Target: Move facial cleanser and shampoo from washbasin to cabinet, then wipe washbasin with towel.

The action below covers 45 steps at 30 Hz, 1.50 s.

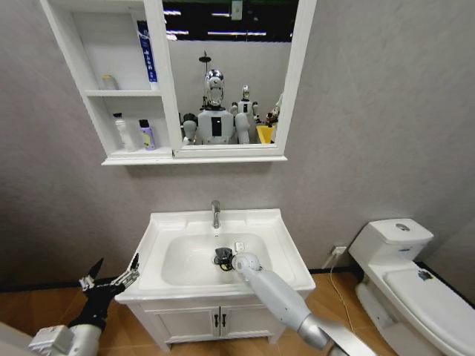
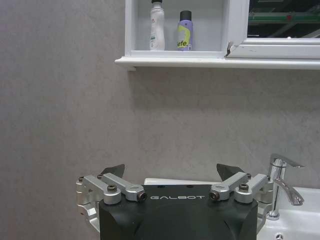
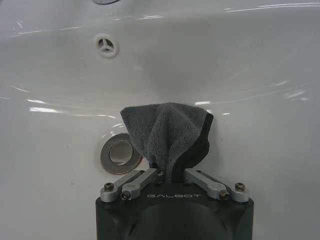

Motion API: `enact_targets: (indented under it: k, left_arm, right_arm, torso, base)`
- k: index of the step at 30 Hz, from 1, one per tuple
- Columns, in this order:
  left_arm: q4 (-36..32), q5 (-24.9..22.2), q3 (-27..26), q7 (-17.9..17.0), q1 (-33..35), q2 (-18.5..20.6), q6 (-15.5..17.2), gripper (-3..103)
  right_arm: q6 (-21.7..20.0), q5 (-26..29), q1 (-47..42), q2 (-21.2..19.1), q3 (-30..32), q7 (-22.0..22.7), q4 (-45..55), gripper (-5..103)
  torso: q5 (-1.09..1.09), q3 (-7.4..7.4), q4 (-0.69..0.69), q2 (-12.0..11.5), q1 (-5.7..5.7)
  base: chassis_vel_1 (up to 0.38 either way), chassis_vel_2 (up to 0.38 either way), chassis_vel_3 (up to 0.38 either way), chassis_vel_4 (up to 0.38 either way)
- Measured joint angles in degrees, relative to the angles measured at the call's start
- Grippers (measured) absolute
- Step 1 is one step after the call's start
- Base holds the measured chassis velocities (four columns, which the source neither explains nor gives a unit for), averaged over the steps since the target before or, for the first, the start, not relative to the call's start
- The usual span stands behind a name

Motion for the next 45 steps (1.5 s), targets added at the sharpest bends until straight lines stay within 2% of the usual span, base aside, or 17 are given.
enact_targets:
  k: [4,8,11,18,24,30,31,33,37,38,39,40,42,45]
  left_arm:
    - [0.00,0.00,0.00,0.00,0.00,0.00,0.00,100]
    - [0.00,0.00,0.00,0.00,0.00,0.00,0.00,100]
    - [0.00,0.00,0.00,0.00,0.00,0.00,0.00,100]
    - [0.00,0.00,0.00,0.00,0.00,0.00,0.00,100]
    - [0.00,0.00,0.00,0.00,0.00,0.00,0.00,100]
    - [0.00,0.00,0.00,0.00,0.00,0.00,0.00,100]
    - [0.00,0.00,0.00,0.00,0.00,0.00,0.00,100]
    - [0.00,0.00,0.00,0.00,0.00,0.00,0.00,100]
    - [0.00,0.00,0.00,0.00,0.00,0.00,0.00,100]
    - [0.00,0.00,0.00,0.00,0.00,0.00,0.00,100]
    - [0.00,0.00,0.00,0.00,0.00,0.00,0.00,100]
    - [0.00,0.00,0.00,0.00,0.00,0.00,0.00,100]
    - [0.00,0.00,0.00,-0.01,0.00,0.00,0.00,100]
    - [0.00,0.00,0.00,0.00,0.00,0.00,0.00,100]
  right_arm:
    - [-2.00,2.51,-0.57,-2.46,0.30,4.22,4.24,5]
    - [-2.41,3.16,-0.91,-3.82,0.35,5.56,6.09,5]
    - [-2.65,3.74,-1.63,-6.38,0.57,7.17,8.58,5]
    - [-3.01,3.75,-2.31,-12.31,0.76,7.36,11.58,5]
    - [-2.75,1.27,-2.44,-14.62,0.92,6.16,12.73,5]
    - [-0.26,-7.31,-2.41,-15.94,2.29,2.55,13.51,5]
    - [-0.26,-7.31,-2.41,-15.94,2.29,2.55,13.51,5]
    - [1.33,-11.88,-1.94,-16.51,2.79,1.33,13.99,5]
    - [3.18,-15.63,-1.55,-16.85,3.58,0.84,14.33,5]
    - [5.55,-19.49,-1.40,-17.01,4.28,-0.30,14.29,5]
    - [7.69,-22.69,-1.28,-17.04,4.97,-1.72,13.99,5]
    - [7.69,-22.69,-1.28,-17.04,4.97,-1.72,13.99,5]
    - [12.47,-27.31,-0.76,-17.08,6.67,-5.58,12.60,5]
    - [14.41,-27.94,-0.38,-17.06,7.75,-7.72,11.59,5]
  torso:
    - [0.00,0.00,0.00,0.00,0.00]
    - [0.00,0.00,0.01,0.00,0.00]
    - [0.01,0.00,0.01,0.00,0.00]
    - [0.03,0.00,0.04,0.01,-0.01]
    - [0.03,0.00,0.05,0.01,-0.01]
    - [0.01,0.00,0.01,0.01,-0.01]
    - [0.01,0.00,0.01,0.01,-0.01]
    - [0.00,0.00,0.01,0.00,-0.01]
    - [-0.02,0.00,-0.02,0.01,-0.01]
    - [-0.04,0.00,-0.06,0.00,-0.01]
    - [-0.01,0.01,-0.05,0.00,-0.01]
    - [-0.01,0.01,-0.05,0.00,-0.01]
    - [-0.02,0.01,-0.01,0.00,0.00]
    - [-0.01,0.01,0.00,0.00,0.00]
  base:
    - [0.000,0.000,0.000,0.000]
    - [0.000,0.000,0.000,0.000]
    - [0.000,0.000,0.000,0.000]
    - [0.000,0.000,0.000,0.000]
    - [0.000,0.000,0.000,0.000]
    - [0.000,0.000,0.000,0.000]
    - [0.000,0.000,0.000,0.000]
    - [0.000,0.000,0.000,0.000]
    - [0.000,0.000,0.000,0.000]
    - [0.000,0.000,0.000,0.000]
    - [0.000,0.000,0.000,0.000]
    - [0.000,0.000,0.000,0.000]
    - [0.000,0.000,0.000,0.000]
    - [0.000,0.000,0.000,0.000]
